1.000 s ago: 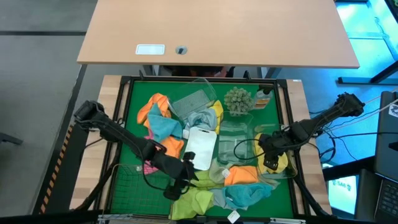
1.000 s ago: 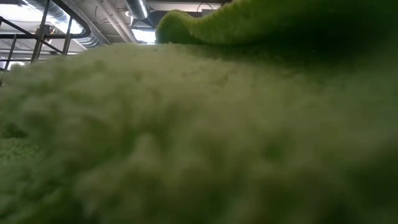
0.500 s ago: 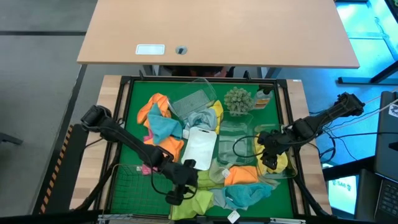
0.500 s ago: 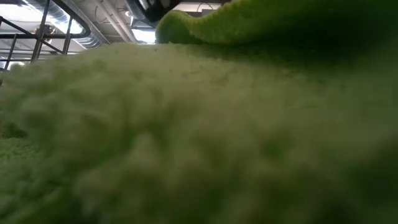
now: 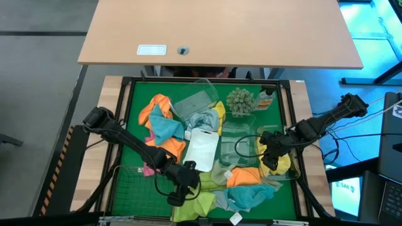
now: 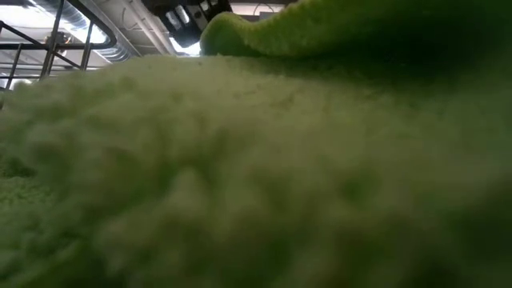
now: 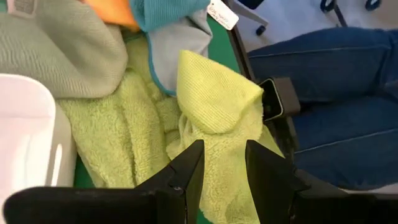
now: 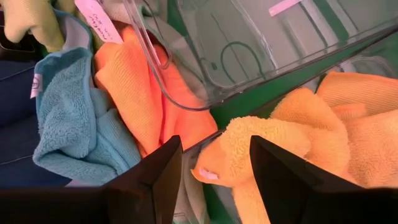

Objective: Sort microfiber towel by color & place in baskets
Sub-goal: Put the green microfiber towel into the gold wire basket

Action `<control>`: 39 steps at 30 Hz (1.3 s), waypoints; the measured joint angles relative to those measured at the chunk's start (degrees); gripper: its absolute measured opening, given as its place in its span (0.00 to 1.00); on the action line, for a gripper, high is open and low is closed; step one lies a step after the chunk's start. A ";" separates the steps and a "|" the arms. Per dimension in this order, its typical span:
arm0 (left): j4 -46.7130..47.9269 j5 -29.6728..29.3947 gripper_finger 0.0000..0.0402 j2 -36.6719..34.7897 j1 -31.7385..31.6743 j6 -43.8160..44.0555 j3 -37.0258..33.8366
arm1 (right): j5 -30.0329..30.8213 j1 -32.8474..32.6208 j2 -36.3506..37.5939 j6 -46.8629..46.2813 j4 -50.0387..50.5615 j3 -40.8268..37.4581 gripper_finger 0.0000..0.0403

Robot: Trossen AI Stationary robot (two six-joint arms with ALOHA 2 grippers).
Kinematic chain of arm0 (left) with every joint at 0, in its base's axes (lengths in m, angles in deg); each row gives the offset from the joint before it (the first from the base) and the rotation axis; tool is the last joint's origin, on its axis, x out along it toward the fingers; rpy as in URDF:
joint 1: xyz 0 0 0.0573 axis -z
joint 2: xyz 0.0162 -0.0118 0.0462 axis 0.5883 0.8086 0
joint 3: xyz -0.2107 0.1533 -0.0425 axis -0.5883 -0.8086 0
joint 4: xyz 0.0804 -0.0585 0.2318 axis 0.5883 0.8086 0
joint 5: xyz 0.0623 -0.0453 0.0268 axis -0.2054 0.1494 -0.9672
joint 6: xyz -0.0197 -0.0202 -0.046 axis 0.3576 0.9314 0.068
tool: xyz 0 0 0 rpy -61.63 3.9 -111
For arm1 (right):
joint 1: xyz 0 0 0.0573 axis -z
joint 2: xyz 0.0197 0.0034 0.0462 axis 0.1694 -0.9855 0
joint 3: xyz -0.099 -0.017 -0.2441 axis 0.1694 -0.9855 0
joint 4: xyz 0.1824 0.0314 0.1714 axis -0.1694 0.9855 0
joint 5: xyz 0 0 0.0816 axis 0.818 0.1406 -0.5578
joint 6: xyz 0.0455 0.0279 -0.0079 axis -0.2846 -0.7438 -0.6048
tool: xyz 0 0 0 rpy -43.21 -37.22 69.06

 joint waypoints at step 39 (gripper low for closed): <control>-5.86 4.87 0.41 10.64 -1.93 2.91 -0.09 | 0.26 0.00 -0.02 1.55 0.30 0.00 0.46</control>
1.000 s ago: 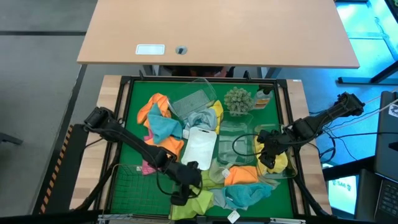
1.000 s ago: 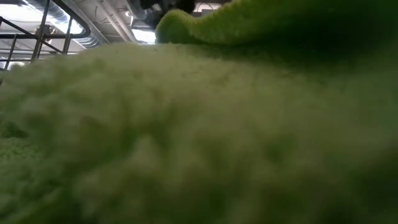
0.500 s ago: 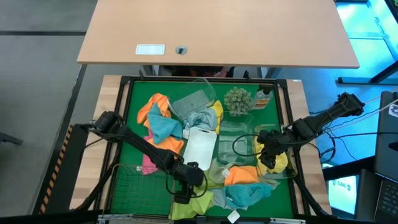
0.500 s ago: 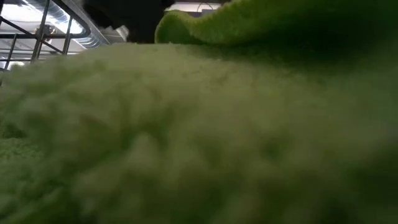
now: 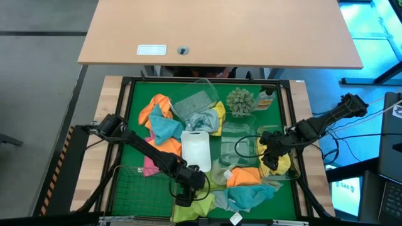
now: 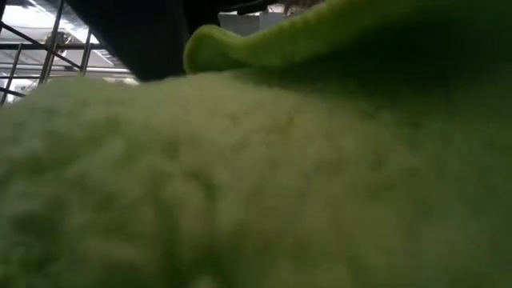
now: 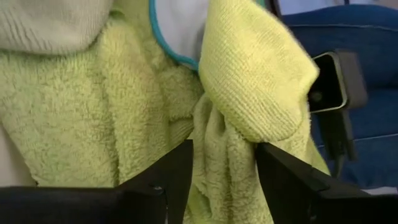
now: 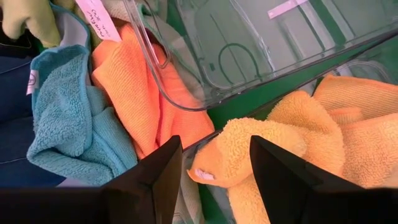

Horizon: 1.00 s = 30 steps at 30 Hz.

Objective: Sort microfiber towel by color & place in baskets
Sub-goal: Put the green microfiber towel into the gold wire basket

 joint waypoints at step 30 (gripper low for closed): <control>19.79 0.00 0.00 -0.35 -0.52 -7.22 22.37 | 0.00 0.00 0.00 0.02 0.02 0.00 0.46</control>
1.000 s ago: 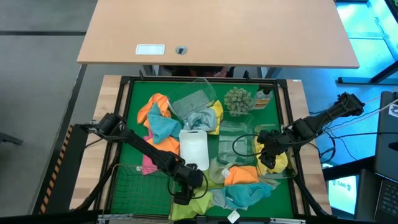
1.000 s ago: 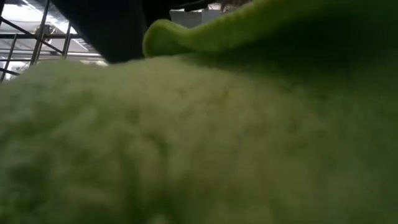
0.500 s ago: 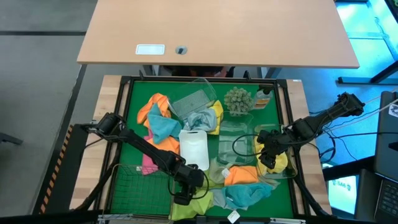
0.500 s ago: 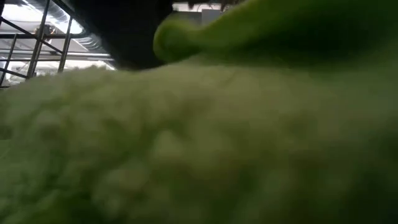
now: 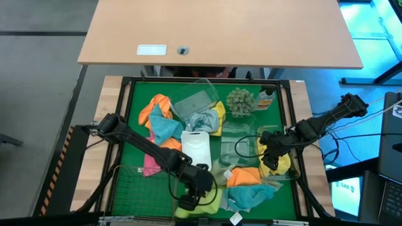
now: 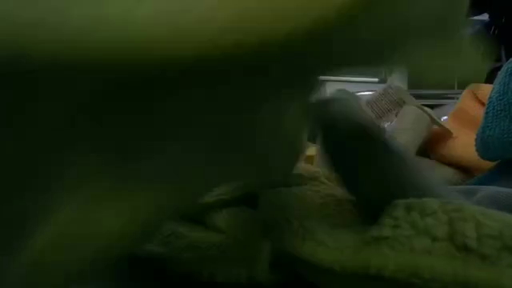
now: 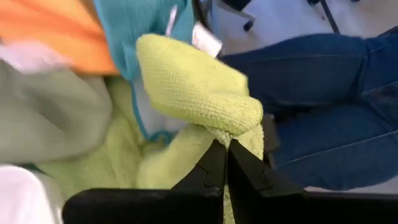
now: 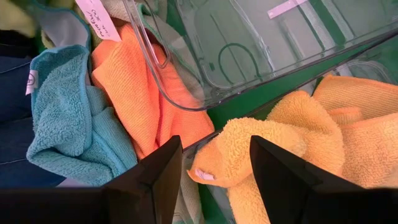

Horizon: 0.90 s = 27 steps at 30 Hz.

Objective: Sort microfiber towel by color & place in baskets
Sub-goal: Put the green microfiber towel into the gold wire basket

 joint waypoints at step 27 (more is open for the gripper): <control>44.53 -14.70 0.00 -6.52 3.19 6.48 35.83 | 0.02 0.00 0.00 0.00 -0.04 0.00 0.46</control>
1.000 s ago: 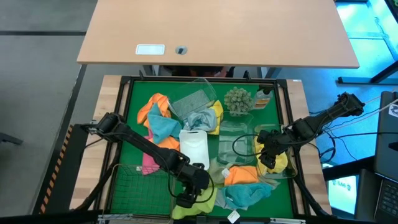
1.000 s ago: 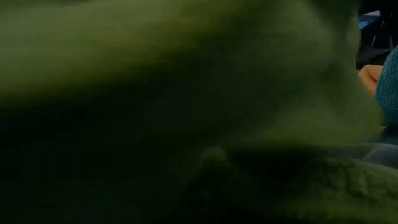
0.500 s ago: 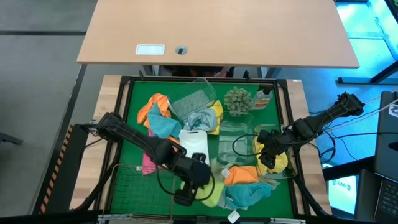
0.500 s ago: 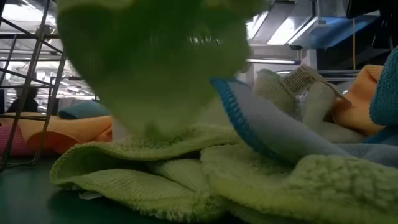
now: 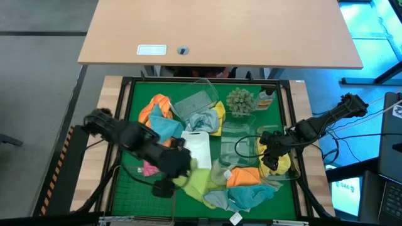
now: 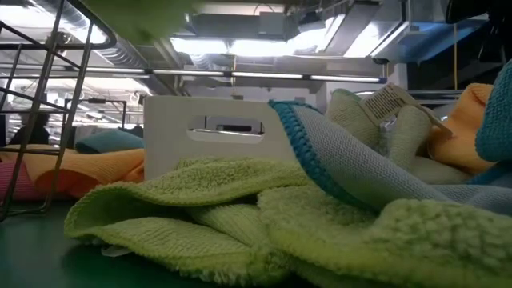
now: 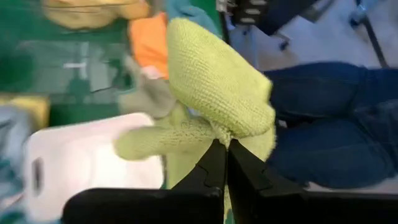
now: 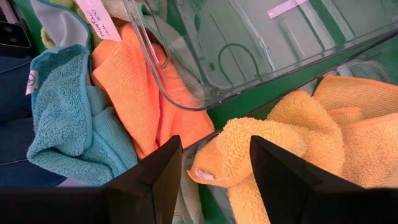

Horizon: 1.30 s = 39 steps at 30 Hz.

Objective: Sort microfiber towel by color & place in baskets
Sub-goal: Put the green microfiber towel into the gold wire basket

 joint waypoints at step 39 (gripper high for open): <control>10.63 -15.27 0.00 -8.08 27.71 47.53 -34.66 | 1.17 -0.01 0.00 0.00 -1.95 0.00 0.46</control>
